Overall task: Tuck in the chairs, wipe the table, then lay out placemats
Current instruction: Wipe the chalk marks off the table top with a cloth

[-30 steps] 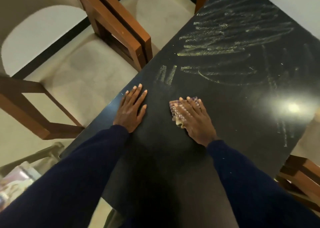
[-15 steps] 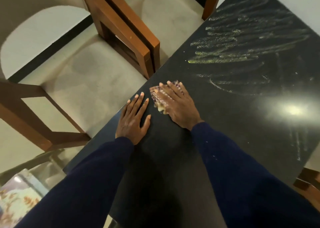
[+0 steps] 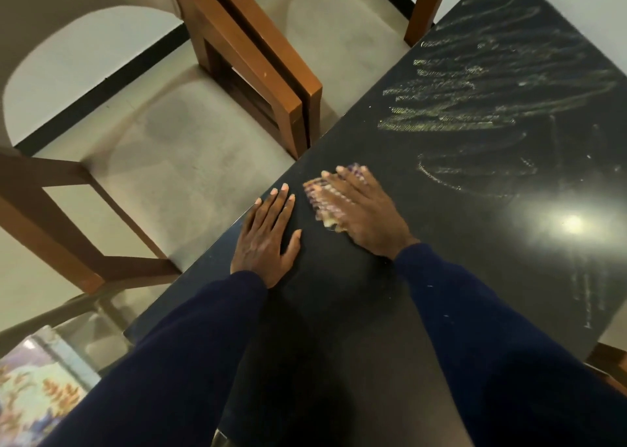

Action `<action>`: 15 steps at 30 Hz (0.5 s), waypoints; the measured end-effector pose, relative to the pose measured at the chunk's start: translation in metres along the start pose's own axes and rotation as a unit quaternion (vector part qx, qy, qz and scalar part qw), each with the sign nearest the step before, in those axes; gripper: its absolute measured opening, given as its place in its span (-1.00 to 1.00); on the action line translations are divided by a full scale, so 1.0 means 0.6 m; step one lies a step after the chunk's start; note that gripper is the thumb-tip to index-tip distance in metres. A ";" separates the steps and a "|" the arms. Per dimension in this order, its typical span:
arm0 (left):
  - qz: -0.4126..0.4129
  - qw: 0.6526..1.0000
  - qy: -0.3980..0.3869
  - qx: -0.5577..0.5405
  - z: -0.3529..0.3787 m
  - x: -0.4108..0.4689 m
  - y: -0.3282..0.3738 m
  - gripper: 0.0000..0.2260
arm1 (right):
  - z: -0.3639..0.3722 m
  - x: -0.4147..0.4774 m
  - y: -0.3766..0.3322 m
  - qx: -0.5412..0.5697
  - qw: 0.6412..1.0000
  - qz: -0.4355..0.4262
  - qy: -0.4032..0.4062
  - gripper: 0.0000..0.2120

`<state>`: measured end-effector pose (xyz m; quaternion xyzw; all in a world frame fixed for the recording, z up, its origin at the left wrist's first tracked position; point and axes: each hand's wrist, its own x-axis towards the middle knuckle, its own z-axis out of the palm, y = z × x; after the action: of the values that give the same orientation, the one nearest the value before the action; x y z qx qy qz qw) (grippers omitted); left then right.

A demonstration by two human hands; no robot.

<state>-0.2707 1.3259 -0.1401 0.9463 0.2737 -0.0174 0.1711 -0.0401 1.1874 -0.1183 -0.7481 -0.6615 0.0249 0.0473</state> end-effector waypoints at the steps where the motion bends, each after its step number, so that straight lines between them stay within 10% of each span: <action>1: 0.004 1.000 0.002 0.001 0.001 0.001 0.002 -0.36 | -0.005 -0.015 0.025 -0.009 1.000 0.011 0.004 -0.40; 8: -0.001 1.000 -0.026 -0.006 -0.001 0.001 0.000 -0.36 | -0.004 0.089 0.011 0.004 0.937 0.343 0.068 -0.38; 15: 0.006 1.000 -0.004 -0.014 -0.005 -0.001 0.004 -0.37 | 0.002 0.029 0.000 -0.002 1.000 -0.016 0.000 -0.36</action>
<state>-0.2698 1.3247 -0.1363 0.9454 0.2678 -0.0169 0.1852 -0.0379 1.2044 -0.1191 -0.7375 -0.6734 0.0232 0.0458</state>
